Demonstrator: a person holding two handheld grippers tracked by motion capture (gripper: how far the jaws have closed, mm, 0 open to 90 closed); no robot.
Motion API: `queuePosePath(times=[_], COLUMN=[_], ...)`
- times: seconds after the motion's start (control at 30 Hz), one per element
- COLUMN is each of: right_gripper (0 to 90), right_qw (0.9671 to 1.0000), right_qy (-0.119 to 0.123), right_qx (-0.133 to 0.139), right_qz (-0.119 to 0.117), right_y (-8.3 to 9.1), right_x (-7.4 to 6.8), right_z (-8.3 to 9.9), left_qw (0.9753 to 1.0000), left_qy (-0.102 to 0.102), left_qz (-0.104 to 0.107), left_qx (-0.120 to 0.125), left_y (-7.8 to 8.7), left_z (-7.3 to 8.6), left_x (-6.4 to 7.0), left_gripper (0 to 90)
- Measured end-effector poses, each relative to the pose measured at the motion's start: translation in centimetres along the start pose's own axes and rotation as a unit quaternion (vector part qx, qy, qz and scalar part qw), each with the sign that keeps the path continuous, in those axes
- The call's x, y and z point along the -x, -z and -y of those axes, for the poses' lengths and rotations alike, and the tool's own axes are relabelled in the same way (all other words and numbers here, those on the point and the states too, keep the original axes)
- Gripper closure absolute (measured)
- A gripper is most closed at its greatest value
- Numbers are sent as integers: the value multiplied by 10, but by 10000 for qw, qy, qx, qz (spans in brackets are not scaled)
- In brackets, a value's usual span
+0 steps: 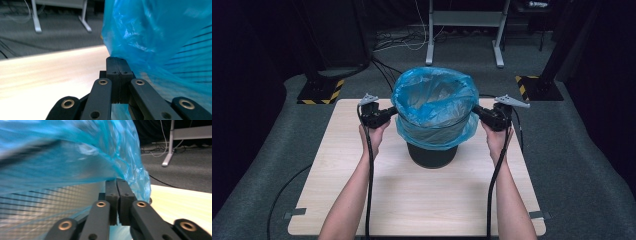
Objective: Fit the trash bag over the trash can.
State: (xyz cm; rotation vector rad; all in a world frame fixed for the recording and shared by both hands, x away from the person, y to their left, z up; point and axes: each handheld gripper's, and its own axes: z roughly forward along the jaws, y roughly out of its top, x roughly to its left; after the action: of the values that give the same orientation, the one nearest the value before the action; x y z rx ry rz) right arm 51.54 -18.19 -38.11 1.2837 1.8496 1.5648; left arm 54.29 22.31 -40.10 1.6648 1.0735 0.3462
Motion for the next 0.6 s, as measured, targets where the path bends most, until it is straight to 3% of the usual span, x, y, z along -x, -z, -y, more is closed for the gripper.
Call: queuePosePath(times=[0.07,0.1,0.2,0.27,0.37,0.5,0.6], right_gripper=[900,900,900,900,900,900,900], right_qw=[9998,9998,9994,9986,9979,9968,9944], right_qy=[-61,-61,31,120,50,121,168], right_qx=[-165,-165,-349,-510,-638,-793,-1026], right_qz=[1,1,16,62,63,62,164], right_y=[-4,-4,-7,-9,-10,-7,-5], right_x=[0,0,-3,-3,-1,-3,-2], right_z=[3,3,12,19,30,44,57], left_qw=[9996,9996,9984,9975,9966,9955,9938], left_qy=[5,5,162,134,180,-125,-294], left_qz=[62,62,201,194,199,44,70], left_qx=[-259,-259,-503,-664,-775,-941,-1070], left_y=[-11,-11,-19,-21,-19,-11,-5], left_z=[3,3,10,15,19,22,26], left_x=[1,1,-1,-3,-6,-1,2], left_gripper=[900,900,900,900,900,900,900])
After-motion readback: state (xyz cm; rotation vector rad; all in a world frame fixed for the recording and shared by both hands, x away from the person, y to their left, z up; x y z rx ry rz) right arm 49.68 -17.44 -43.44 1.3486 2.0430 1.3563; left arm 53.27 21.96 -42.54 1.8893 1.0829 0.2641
